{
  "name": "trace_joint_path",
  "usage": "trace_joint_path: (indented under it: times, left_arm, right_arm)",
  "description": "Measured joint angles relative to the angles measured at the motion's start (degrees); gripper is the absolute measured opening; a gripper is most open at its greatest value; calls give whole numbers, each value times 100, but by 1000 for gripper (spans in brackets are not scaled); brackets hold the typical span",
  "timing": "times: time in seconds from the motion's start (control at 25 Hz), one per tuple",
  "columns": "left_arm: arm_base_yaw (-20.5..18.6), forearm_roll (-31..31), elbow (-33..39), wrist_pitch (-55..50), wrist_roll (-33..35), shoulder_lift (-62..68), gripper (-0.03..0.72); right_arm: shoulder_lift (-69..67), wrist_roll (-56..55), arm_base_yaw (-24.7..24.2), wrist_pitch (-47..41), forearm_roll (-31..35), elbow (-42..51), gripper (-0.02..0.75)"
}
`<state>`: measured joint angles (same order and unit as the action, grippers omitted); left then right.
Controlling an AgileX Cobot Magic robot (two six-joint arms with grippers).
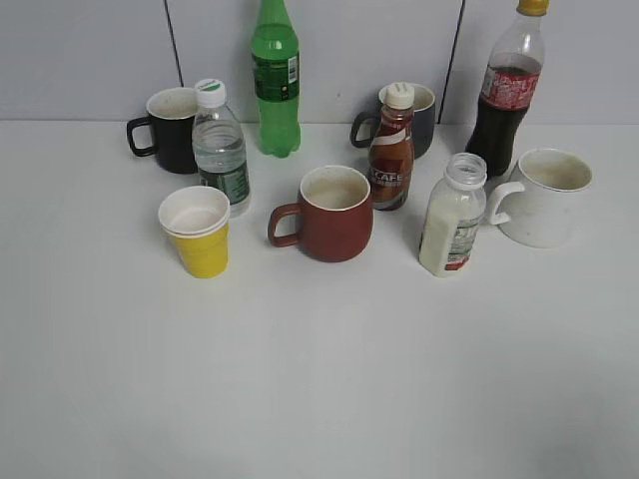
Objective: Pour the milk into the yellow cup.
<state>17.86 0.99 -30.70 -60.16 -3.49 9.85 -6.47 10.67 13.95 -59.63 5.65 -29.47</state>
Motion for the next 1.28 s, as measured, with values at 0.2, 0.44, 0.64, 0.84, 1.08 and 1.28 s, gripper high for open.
trace_joint_path:
  times: [0.2, 0.44, 0.64, 0.84, 1.08, 1.28]
  left_arm:
    - [-971, 0, 0, 0, 6, -321, 385]
    - [-1393, -6, 0, -4, 6, -1022, 354]
    - [-1393, -6, 0, -4, 6, -1022, 326]
    - [-1393, -6, 0, -4, 6, -1022, 293]
    - [-1393, -6, 0, -4, 6, -1022, 244]
    - [-1393, -6, 0, -4, 6, -1022, 242]
  right_arm:
    - [390, 0, -927, 0, 0, 0, 554]
    - [693, 6, -1117, -4, 0, 0, 554]
    - [699, 6, -1117, -1, -5, 0, 554]
    - [699, 1, -1117, -1, -5, 0, 554]
    - [699, 1, -1117, -1, -5, 0, 554]
    - [699, 1, -1117, -1, -5, 0, 554]
